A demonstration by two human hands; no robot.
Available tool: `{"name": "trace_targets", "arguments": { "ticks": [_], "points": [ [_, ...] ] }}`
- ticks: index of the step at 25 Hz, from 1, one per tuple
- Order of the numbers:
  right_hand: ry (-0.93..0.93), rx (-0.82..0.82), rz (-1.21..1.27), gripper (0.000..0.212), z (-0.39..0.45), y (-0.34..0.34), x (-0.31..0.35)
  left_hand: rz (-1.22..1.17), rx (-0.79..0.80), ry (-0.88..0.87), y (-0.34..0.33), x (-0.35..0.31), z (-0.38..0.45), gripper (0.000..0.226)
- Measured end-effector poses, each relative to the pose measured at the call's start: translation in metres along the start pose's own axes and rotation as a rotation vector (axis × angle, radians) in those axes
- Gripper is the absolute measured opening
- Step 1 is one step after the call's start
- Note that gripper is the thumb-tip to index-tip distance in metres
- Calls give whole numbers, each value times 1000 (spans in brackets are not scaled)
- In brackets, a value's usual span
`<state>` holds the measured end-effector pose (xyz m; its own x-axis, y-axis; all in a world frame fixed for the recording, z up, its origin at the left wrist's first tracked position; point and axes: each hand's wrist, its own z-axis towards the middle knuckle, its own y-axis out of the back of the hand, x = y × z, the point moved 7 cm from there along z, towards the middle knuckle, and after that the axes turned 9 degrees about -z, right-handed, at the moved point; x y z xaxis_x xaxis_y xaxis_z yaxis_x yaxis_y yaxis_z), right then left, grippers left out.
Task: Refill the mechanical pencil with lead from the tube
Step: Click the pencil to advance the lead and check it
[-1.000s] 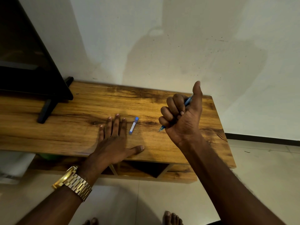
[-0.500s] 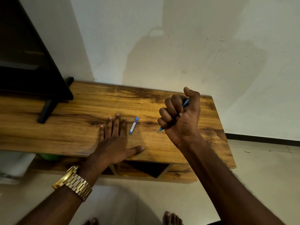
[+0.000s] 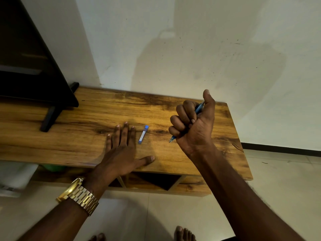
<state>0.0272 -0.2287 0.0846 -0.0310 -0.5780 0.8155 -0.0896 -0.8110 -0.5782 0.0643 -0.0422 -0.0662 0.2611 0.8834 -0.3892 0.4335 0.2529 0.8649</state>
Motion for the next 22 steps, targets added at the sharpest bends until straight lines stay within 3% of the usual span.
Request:
{"name": "trace_targets", "arguments": {
  "ticks": [8,22],
  "points": [
    [2,29,29,60,2,0,-1,-1,-8,0,-6,6,5,151],
    [35,82,77,62,-1,-1,3,-1,3,1,-5,4,4,153]
  ]
}}
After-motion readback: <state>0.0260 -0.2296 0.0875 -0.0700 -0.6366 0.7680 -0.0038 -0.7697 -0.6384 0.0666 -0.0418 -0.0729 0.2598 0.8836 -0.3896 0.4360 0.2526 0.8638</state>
